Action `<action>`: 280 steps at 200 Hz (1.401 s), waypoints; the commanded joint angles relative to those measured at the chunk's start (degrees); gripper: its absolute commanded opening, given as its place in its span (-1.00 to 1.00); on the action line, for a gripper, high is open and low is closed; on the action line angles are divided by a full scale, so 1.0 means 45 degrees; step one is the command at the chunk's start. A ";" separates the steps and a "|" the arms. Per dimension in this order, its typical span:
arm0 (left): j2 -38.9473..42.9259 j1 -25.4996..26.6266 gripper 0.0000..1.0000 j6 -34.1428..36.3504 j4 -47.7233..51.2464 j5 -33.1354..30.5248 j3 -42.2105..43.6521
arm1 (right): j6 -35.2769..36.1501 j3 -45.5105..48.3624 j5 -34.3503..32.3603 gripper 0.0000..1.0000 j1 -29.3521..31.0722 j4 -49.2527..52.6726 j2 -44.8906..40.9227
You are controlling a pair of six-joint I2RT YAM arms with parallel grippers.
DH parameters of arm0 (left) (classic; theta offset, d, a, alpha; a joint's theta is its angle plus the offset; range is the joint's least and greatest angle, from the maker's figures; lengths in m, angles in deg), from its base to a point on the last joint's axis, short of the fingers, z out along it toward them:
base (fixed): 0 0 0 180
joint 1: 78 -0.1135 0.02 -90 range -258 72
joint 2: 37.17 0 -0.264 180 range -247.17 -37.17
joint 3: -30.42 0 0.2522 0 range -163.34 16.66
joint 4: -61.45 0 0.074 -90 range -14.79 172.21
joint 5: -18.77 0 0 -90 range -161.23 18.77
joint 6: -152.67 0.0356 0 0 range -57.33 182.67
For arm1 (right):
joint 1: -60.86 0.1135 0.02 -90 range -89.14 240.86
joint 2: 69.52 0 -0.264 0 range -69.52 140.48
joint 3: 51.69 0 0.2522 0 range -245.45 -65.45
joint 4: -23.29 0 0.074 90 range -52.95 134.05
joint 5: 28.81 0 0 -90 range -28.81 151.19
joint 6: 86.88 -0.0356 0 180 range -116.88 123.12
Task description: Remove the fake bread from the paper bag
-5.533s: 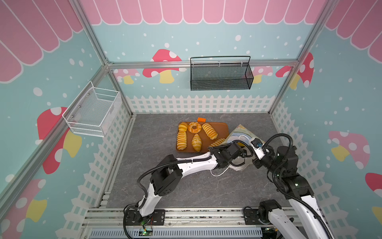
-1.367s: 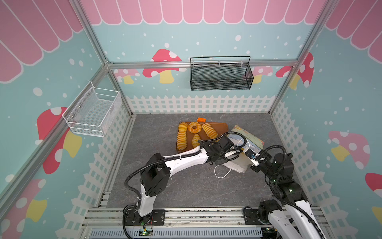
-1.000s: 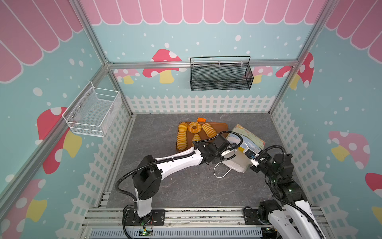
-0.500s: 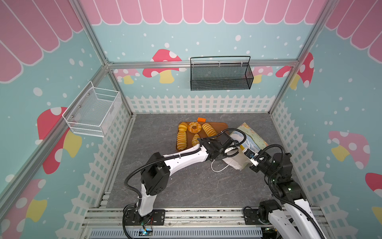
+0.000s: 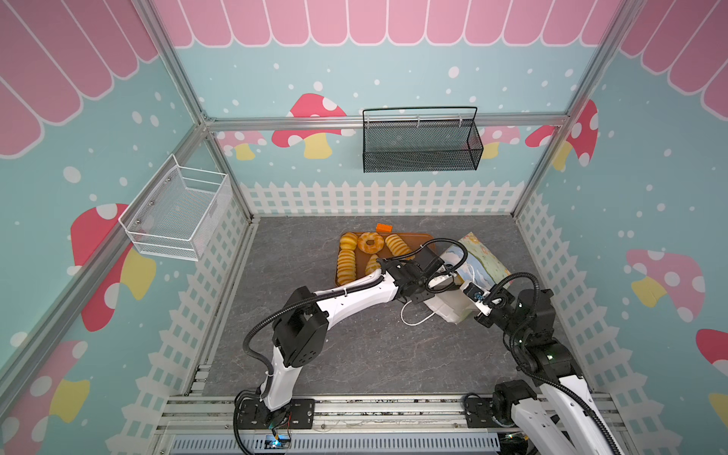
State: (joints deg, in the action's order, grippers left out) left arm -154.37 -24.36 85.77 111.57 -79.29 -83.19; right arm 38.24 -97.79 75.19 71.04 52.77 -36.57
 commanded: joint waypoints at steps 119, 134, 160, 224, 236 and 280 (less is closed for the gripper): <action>0.1845 0.0261 -0.08 -0.1400 -0.2945 0.1887 0.2512 | 0.0667 0.0071 -0.0017 -1.00 0.0069 -0.0487 0.0488; 0.2401 0.0266 -0.08 -0.1280 -0.3545 0.1778 0.3402 | 0.0787 -0.0039 -0.0172 -1.00 0.0053 -0.0468 0.0914; 0.2531 0.0252 -0.08 -0.0872 -0.3202 0.1177 0.3580 | 0.1549 -0.0416 0.0184 -1.00 -0.0047 -0.0339 0.1410; 0.1885 0.0264 -0.07 0.0474 -0.2972 0.0459 0.2967 | 0.2005 -0.0556 0.0905 -1.00 -0.0093 -0.0059 0.0941; 0.1661 0.0266 -0.06 0.0754 -0.3066 0.0276 0.2785 | 0.1963 -0.0555 0.0951 -1.00 -0.0090 0.0004 0.0782; 0.0961 0.0265 -0.06 0.1511 -0.3094 0.0051 0.2074 | 0.1963 -0.0818 0.1199 -1.00 -0.0081 0.0166 0.0710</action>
State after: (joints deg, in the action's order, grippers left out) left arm -148.34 -23.13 88.93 99.53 -77.34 -71.02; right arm 45.49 -98.86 76.29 70.58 53.58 -32.70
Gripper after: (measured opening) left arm 0.471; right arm 0.047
